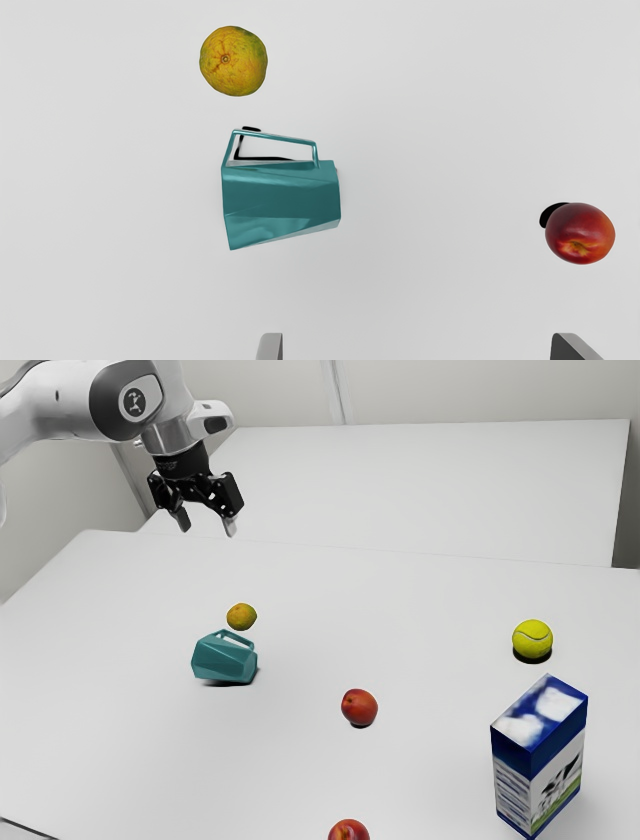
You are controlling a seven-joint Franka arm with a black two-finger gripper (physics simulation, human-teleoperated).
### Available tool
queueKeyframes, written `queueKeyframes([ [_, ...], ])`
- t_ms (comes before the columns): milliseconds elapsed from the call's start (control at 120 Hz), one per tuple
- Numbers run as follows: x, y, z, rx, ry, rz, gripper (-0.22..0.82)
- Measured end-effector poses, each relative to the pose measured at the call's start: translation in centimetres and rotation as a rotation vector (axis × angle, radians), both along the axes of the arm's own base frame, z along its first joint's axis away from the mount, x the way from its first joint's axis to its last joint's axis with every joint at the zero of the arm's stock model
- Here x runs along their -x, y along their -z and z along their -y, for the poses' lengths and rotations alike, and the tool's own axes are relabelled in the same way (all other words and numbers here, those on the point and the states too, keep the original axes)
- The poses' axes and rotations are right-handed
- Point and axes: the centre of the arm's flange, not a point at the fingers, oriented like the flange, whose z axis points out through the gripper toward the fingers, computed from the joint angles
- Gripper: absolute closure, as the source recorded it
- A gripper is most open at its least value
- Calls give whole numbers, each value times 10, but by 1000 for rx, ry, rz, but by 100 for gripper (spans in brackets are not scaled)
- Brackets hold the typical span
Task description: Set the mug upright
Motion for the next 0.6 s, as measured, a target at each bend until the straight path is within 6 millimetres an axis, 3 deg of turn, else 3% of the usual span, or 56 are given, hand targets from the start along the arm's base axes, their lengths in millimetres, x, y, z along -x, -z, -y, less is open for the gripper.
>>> queueKeyframes([
  [600,19,7,1,-4,0,-19,2],
])
